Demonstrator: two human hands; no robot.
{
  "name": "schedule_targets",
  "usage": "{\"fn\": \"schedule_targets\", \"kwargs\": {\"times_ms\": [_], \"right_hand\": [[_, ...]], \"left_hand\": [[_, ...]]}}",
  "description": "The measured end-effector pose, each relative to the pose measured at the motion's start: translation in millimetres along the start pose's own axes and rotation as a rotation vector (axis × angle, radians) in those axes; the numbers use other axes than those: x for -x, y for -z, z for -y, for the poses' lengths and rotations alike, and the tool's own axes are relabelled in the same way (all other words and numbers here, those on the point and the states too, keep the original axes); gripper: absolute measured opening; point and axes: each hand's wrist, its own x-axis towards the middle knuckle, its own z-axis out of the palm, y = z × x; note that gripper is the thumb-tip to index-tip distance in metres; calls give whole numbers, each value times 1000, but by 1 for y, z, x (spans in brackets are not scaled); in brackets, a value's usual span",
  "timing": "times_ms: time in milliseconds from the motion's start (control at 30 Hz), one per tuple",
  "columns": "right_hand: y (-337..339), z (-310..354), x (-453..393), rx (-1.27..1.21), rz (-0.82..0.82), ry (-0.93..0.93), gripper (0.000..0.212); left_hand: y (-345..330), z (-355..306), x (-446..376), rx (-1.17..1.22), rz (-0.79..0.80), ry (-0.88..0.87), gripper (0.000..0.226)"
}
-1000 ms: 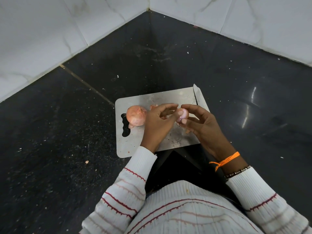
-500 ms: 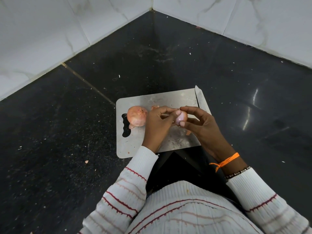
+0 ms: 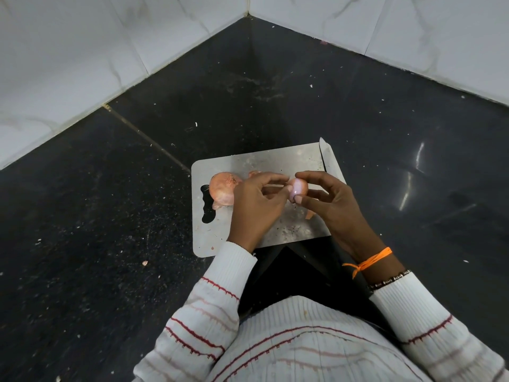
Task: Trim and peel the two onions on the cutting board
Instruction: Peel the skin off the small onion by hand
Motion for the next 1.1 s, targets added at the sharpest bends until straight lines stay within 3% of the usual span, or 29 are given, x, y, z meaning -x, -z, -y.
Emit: {"fn": "schedule_targets", "kwargs": {"times_ms": [367,967,1100], "right_hand": [[2,2,1,94,11,0,36],[2,7,3,67,-27,-49,36],[1,6,3,39,-13,-54,36]], "left_hand": [[3,4,-3,-114,72,-65,14],[-11,2,-5,-210,41,-113,15],[-8,1,-7,-257,8,-150,6]]}}
